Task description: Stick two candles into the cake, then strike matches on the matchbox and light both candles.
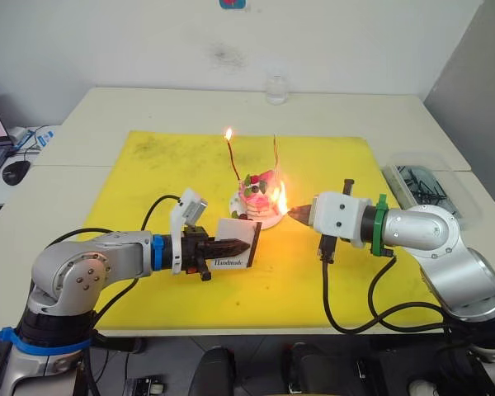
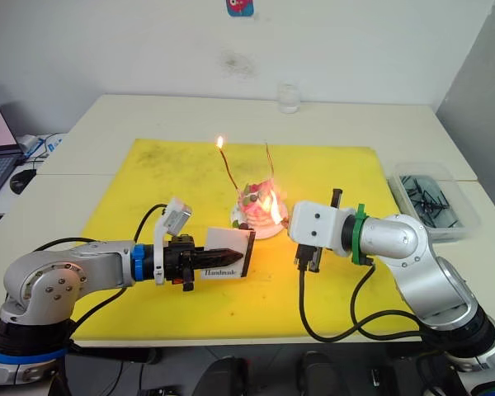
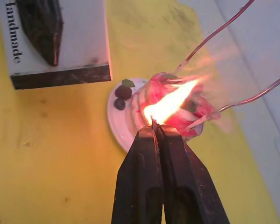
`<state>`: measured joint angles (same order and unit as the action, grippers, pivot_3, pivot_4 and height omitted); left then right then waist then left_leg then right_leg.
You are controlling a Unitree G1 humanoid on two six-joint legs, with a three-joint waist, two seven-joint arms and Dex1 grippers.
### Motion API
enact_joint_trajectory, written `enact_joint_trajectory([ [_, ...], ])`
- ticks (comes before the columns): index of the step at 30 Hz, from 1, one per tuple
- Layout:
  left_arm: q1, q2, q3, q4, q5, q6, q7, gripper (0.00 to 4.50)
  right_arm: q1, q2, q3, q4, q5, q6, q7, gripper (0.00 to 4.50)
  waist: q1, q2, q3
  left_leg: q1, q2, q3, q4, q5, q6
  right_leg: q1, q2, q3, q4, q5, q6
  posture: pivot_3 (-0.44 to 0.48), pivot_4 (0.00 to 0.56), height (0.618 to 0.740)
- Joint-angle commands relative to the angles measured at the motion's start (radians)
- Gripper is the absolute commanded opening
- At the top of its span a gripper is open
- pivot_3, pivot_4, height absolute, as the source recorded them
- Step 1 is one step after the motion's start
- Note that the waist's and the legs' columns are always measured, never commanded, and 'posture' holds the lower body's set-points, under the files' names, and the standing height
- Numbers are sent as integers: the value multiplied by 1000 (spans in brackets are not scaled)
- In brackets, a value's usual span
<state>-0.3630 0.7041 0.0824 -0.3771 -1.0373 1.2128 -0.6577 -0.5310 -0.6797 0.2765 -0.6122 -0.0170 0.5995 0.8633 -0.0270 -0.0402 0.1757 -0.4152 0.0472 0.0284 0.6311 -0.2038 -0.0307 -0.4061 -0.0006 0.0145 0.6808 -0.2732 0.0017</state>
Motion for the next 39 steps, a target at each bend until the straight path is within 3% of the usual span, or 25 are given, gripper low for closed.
enact_joint_trajectory([
  [1, -10, -6, 3, -22, -3, -16, -6, 0, -79, 29, -9, 34, -17, -18, -39, 17, -2, 0, 0, 0, 0, 0, 0, 0, 0, 0, 0, 0, 0, 0, 0, 0, 150, 740],
  [14, -1, -25, -11, -34, 2, -19, -3, 0, -292, 138, 18, 293, -94, -129, -116, 17, -1, 0, 0, -1, 0, 0, 0, 0, 0, 0, 0, 0, 0, 0, 0, 0, 150, 740],
  [39, -8, -47, -16, -45, -7, -15, 8, 0, -317, 164, -1, 350, -107, -158, -109, 17, -1, 0, 0, -1, 0, 0, 0, 0, 0, 0, 0, 0, 0, 0, 0, 0, 150, 740],
])
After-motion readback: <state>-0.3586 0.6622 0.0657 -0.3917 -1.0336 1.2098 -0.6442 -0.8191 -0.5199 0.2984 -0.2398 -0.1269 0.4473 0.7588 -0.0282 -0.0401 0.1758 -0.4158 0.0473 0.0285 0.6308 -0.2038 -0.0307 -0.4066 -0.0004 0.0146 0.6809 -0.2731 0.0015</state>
